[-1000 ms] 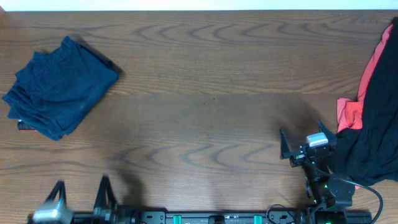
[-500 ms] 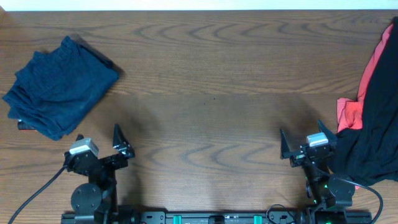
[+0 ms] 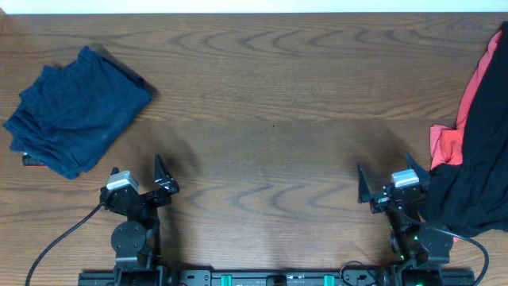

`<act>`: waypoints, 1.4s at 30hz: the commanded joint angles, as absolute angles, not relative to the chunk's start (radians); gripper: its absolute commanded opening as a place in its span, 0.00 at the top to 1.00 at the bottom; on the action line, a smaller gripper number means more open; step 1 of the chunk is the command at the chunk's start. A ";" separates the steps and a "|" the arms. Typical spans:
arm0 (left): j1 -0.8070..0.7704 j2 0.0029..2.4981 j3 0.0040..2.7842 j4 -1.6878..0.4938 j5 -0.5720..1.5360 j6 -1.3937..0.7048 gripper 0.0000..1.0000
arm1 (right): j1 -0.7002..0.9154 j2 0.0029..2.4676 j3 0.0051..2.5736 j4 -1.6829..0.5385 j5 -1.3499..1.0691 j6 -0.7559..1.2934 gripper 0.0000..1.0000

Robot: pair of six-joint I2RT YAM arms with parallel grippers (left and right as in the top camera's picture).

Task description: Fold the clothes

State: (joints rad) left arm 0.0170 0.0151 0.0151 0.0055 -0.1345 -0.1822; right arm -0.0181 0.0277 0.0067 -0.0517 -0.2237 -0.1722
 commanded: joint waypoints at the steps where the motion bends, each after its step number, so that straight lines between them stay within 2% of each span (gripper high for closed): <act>1: 0.021 0.002 0.004 -0.029 -0.167 -0.176 0.02 | 0.000 0.022 0.006 -0.056 -0.214 -0.158 0.01; 8: 0.020 0.002 0.004 -0.063 -0.113 -0.177 0.02 | 0.000 0.022 0.006 -0.056 -0.214 -0.158 0.01; 42: 0.020 0.004 0.004 -0.063 -0.115 -0.177 0.02 | 0.000 0.022 0.006 -0.056 -0.213 -0.158 0.01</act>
